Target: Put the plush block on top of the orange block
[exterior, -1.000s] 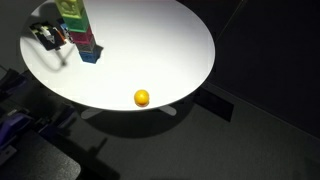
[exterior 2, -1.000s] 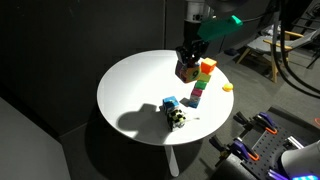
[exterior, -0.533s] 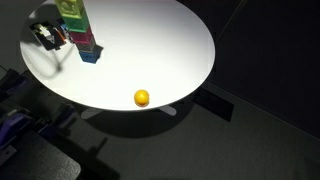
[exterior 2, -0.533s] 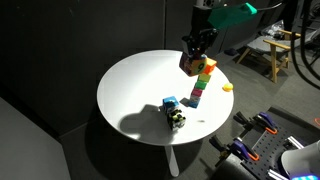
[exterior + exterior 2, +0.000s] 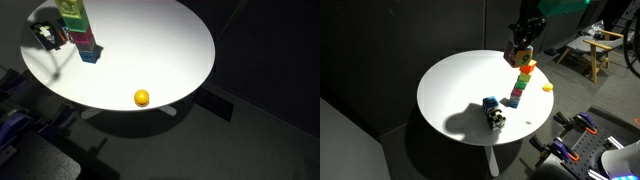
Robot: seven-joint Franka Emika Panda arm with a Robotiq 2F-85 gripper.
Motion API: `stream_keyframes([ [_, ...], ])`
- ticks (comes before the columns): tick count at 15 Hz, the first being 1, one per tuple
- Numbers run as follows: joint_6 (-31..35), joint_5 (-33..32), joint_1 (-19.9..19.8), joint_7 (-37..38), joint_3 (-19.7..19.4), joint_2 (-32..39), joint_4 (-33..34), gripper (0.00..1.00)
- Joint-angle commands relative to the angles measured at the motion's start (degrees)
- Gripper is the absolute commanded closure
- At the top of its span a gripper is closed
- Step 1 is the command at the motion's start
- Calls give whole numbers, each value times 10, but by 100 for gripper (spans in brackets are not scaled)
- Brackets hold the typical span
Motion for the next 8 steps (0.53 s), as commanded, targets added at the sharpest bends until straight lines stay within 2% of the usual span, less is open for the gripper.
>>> stream_keyframes([
  [1,-15,26,-16,-11,0,-21,-6,81],
  [8,-46,28,-41,-17,-10,-4,17,81],
])
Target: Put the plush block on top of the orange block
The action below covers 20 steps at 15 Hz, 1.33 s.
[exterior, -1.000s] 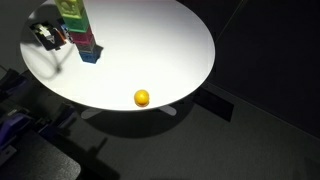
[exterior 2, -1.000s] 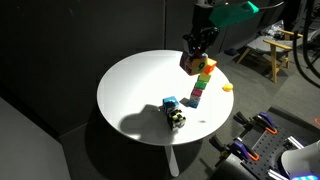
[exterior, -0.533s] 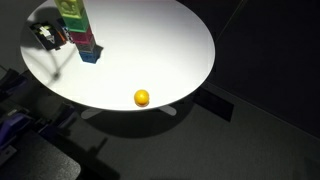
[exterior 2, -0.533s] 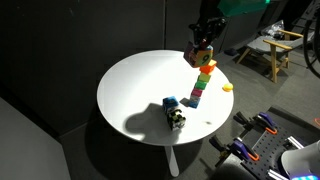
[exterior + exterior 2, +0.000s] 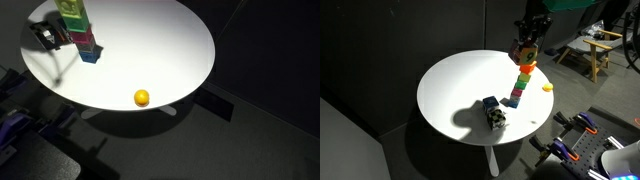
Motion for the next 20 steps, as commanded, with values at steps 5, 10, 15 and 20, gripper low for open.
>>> stream_keyframes([
  [5,-60,-5,-33,-10,-11,12,45,81],
  [10,-72,-11,-43,-12,-16,39,81,81],
  [15,-77,-24,-45,-5,-21,74,116,81],
  [20,-86,-29,-44,-9,-31,105,144,81],
])
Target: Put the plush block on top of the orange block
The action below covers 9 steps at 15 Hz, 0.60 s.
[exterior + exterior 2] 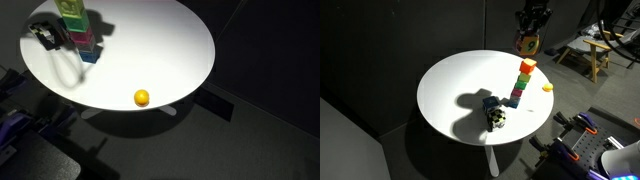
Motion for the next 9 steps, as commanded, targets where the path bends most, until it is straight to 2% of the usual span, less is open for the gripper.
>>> stream_keyframes([
  [1,-31,-10,-4,-8,-7,29,41,81],
  [9,-41,-12,-2,-13,-18,53,53,81],
])
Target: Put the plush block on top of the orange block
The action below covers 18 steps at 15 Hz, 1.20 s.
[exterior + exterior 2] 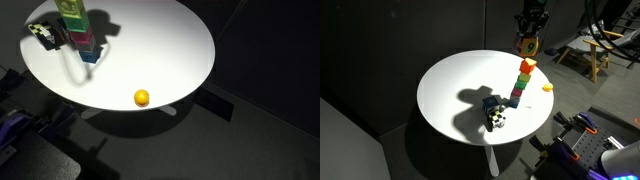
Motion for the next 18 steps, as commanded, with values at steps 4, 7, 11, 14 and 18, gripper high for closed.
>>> stream_keyframes([
  [4,-18,-15,-2,-15,-7,18,19,81],
  [7,-18,-18,-2,-19,-9,19,17,81],
  [11,-16,-21,-1,-26,-11,21,14,81],
  [14,-15,-24,-1,-29,-11,22,12,81],
  [18,-14,-26,-1,-33,-11,27,12,81],
])
